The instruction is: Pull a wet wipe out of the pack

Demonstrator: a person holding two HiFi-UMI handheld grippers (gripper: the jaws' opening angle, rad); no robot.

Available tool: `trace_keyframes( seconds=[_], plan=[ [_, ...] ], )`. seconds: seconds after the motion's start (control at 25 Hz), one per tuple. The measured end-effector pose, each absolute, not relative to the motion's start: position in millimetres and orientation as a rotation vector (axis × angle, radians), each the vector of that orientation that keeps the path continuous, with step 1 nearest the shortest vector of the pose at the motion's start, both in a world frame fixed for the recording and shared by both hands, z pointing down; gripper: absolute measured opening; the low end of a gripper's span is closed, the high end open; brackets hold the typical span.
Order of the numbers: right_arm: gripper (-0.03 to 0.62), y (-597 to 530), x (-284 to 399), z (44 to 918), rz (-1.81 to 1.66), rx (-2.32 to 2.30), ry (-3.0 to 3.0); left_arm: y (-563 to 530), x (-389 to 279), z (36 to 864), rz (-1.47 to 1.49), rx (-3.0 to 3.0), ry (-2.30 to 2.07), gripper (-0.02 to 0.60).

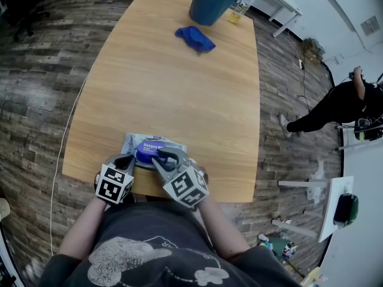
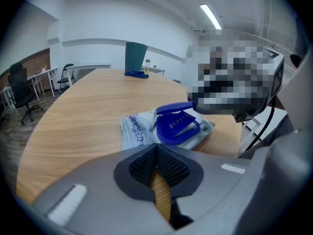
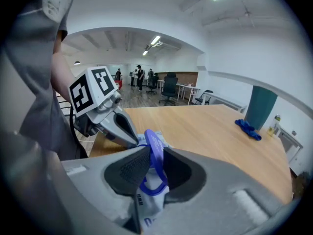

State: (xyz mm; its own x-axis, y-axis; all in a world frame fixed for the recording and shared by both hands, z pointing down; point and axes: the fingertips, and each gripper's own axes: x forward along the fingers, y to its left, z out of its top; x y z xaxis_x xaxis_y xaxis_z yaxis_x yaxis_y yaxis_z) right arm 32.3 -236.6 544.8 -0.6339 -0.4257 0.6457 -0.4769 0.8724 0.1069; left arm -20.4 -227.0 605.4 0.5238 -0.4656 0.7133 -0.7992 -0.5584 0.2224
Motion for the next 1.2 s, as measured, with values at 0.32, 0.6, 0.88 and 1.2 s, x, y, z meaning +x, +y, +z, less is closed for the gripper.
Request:
trace_keyframes(
  seconds=[0.32,0.6,0.88,1.2],
  plan=[
    [0.075,-278.3,38.0,525.9,0.033,0.729,-2.354,-226.2,-19.6,604.6,0.815,2.237,-1.026,0.018],
    [0.086,-310.5,40.6,532.8,0.072,0.793,-2.353,-224.6,-22.3,606.9,0.824,2.234,-1.029,0.018],
    [0.107,-332.1,43.6,545.4,0.221,0.825,-2.401,-223.4,-21.9,605.8,0.82,2.231,-1.025,0.018],
    [0.13,-347.4,45.3,561.3,0.304,0.871,-2.373,-225.2,-21.7,605.3,0.821,2.23,-1.026,0.018]
  ],
)
